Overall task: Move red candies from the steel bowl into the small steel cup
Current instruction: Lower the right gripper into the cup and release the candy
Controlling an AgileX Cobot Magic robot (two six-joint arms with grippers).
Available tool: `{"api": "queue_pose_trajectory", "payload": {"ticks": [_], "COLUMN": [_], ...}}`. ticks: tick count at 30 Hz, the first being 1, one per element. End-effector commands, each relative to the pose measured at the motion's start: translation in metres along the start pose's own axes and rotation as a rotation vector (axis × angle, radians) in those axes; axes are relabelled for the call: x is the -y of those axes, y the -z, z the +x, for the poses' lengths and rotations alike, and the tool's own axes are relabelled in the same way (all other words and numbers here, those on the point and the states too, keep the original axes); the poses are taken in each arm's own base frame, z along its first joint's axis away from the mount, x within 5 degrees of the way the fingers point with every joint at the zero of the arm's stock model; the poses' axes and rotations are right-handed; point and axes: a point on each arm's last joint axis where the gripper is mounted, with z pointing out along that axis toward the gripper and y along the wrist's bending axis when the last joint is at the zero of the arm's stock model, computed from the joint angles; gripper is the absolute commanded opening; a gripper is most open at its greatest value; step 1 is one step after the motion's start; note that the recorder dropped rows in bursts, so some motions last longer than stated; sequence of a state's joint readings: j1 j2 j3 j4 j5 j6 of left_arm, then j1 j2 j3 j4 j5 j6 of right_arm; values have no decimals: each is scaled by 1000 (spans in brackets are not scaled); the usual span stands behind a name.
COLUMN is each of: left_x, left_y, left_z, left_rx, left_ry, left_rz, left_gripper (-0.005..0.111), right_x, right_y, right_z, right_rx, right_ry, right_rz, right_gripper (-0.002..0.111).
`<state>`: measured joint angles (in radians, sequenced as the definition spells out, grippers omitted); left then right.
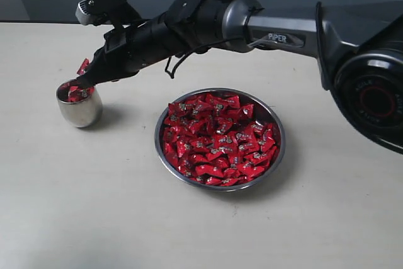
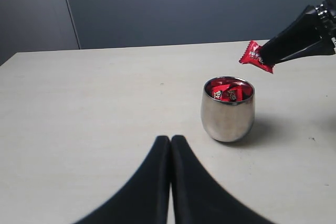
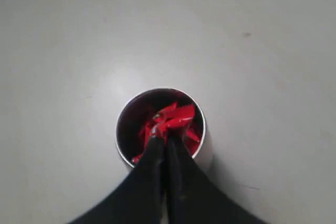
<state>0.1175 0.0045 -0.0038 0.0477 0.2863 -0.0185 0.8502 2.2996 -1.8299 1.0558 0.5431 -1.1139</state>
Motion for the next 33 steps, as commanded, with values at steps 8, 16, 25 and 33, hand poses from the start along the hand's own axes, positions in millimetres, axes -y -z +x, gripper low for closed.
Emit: {"api": "queue_pose_trajectory", "payload": {"ticks": [8, 16, 25, 33], "left_x": [0, 0, 0, 0], "left_y": [0, 0, 0, 0], "left_z": [1, 1, 1, 1], "left_rx": [2, 2, 2, 2], "left_ry": [3, 3, 3, 3], "left_rz": [0, 0, 0, 0], "left_gripper": [0, 0, 0, 0], "right_x": [-6, -2, 0, 0], "right_y": [-30, -32, -32, -32], "right_z": [3, 2, 3, 3], "right_rx": [-61, -38, -44, -47], "right_ry": [-36, -37, -2, 1], "right_rz": [-55, -19, 0, 0], "right_gripper": [-1, -1, -1, 40]}}
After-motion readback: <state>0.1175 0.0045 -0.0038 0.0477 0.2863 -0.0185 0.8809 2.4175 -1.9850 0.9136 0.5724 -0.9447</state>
